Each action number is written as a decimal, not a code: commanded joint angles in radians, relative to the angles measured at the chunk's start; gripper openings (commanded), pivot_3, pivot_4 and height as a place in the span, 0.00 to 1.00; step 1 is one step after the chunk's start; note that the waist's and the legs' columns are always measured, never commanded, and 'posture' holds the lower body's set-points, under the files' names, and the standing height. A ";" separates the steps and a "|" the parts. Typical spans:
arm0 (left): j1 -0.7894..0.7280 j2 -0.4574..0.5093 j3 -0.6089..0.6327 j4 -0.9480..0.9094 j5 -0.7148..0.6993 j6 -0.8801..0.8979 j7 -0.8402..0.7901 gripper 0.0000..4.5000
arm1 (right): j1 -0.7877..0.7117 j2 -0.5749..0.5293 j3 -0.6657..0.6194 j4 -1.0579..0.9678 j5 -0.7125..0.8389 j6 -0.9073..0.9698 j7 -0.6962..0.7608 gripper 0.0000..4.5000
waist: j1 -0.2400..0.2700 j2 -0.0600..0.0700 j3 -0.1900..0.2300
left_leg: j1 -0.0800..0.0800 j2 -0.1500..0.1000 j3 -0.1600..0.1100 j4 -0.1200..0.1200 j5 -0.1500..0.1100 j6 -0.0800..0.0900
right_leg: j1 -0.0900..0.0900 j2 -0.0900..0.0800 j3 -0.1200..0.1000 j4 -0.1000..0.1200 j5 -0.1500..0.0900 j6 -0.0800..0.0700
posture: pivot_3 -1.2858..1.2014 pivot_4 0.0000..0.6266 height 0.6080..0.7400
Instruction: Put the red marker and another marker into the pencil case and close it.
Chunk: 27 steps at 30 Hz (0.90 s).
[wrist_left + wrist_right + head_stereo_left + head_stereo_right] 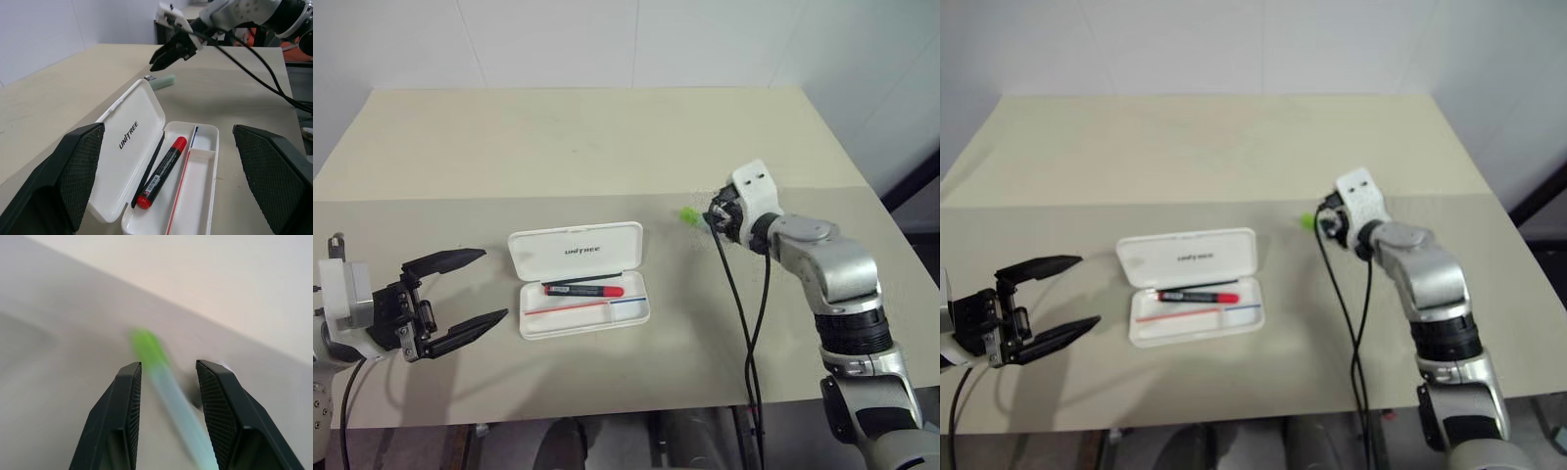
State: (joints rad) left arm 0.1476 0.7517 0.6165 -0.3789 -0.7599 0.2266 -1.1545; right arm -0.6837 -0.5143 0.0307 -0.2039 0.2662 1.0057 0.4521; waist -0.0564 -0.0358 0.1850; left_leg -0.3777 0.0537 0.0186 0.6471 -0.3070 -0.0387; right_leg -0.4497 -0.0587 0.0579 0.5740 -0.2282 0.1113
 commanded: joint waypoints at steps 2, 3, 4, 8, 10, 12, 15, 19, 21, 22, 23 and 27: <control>0.003 0.002 0.012 -0.015 -0.022 -0.008 0.001 1.00 | 0.022 -0.054 -0.014 -0.051 0.021 0.007 0.047 0.41 | 0.000 0.000 0.000 | 0.001 0.000 0.001 0.001 0.000 0.000 | 0.001 -0.001 0.000 -0.001 -0.004 -0.008 | 0.52 0.24 1.00; 0.002 0.001 0.010 -0.016 -0.022 -0.008 0.003 1.00 | 0.027 -0.064 0.000 -0.036 0.004 -0.011 0.042 0.41 | 0.001 0.000 0.000 | 0.002 0.000 0.001 0.001 0.000 0.000 | 0.002 -0.001 0.001 -0.001 -0.007 -0.012 | 0.52 0.24 1.00; 0.001 0.000 0.007 -0.017 -0.021 -0.008 0.004 1.00 | 0.027 -0.073 0.020 0.000 -0.027 -0.035 0.029 0.41 | 0.001 0.000 0.000 | 0.003 -0.001 0.001 0.001 0.000 0.000 | 0.002 -0.001 0.001 0.000 -0.007 -0.013 | 0.52 0.24 1.00; -0.009 0.001 -0.007 -0.014 -0.015 -0.009 0.009 1.00 | 0.005 -0.073 0.079 0.169 -0.122 -0.175 0.006 0.41 | -0.001 -0.001 0.000 | 0.005 -0.001 0.003 0.002 0.000 0.000 | 0.003 -0.001 0.002 0.000 -0.007 -0.012 | 0.52 0.24 1.00; -0.014 0.002 -0.012 -0.015 -0.014 -0.009 0.014 1.00 | -0.018 -0.057 0.092 0.246 -0.145 -0.246 0.017 0.41 | -0.002 -0.001 0.000 | 0.006 -0.001 0.003 0.002 0.000 0.000 | 0.003 -0.001 0.003 0.001 -0.007 -0.012 | 0.52 0.24 1.00; -0.015 0.003 -0.014 -0.017 -0.014 -0.008 0.016 1.00 | -0.056 -0.038 0.103 0.332 -0.163 -0.301 0.027 0.41 | -0.007 0.000 0.000 | 0.006 -0.001 0.003 0.002 0.000 0.000 | 0.003 -0.001 0.003 0.002 -0.007 -0.012 | 0.52 0.24 1.00; -0.010 0.004 -0.010 -0.023 -0.017 -0.006 0.019 1.00 | -0.110 -0.017 0.119 0.445 -0.185 -0.371 0.050 0.41 | -0.016 0.000 0.000 | 0.007 -0.001 0.004 0.002 0.000 0.000 | 0.003 0.000 0.004 0.003 -0.006 -0.011 | 0.52 0.24 1.00; 0.003 0.006 0.006 -0.030 -0.022 -0.002 0.026 1.00 | -0.170 0.001 0.126 0.554 -0.204 -0.425 0.085 0.41 | -0.023 0.000 0.000 | 0.007 -0.001 0.004 0.001 0.000 0.000 | 0.003 0.000 0.003 0.004 -0.004 -0.007 | 0.52 0.24 1.00; 0.009 0.006 0.013 -0.033 -0.022 -0.001 0.031 1.00 | -0.187 -0.002 0.141 0.581 -0.215 -0.416 0.119 0.41 | -0.025 0.000 0.000 | 0.007 -0.001 0.004 0.001 0.000 0.000 | 0.003 0.000 0.003 0.006 -0.004 -0.007 | 0.52 0.24 1.00; 0.012 0.006 0.015 -0.035 -0.024 -0.001 0.033 1.00 | -0.193 -0.005 0.150 0.589 -0.219 -0.407 0.141 0.41 | -0.025 0.000 0.000 | 0.007 -0.001 0.004 0.001 0.000 0.000 | 0.003 0.000 0.003 0.008 -0.004 -0.006 | 0.52 0.24 1.00; 0.016 0.006 0.017 -0.037 -0.024 -0.001 0.035 1.00 | -0.199 -0.006 0.161 0.600 -0.225 -0.400 0.163 0.41 | -0.026 0.000 0.000 | 0.007 -0.001 0.004 0.001 0.000 0.000 | 0.003 0.000 0.003 0.009 -0.004 -0.006 | 0.52 0.24 1.00; 0.021 0.004 0.022 -0.038 -0.025 -0.004 0.039 1.00 | -0.229 0.000 0.201 0.654 -0.253 -0.410 0.222 0.41 | -0.027 0.000 0.000 | 0.008 -0.001 0.004 0.001 0.000 0.000 | 0.003 0.000 0.003 0.009 -0.004 -0.007 | 0.52 0.24 1.00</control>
State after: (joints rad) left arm 0.1653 0.7517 0.6114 -0.3846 -0.7600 0.2289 -1.1208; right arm -0.9038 -0.5094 0.2139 0.4273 0.0306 0.6043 0.6403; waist -0.0832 -0.0357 0.1852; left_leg -0.3698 0.0530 0.0222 0.6485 -0.3072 -0.0391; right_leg -0.4467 -0.0589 0.0611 0.5832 -0.2322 0.1043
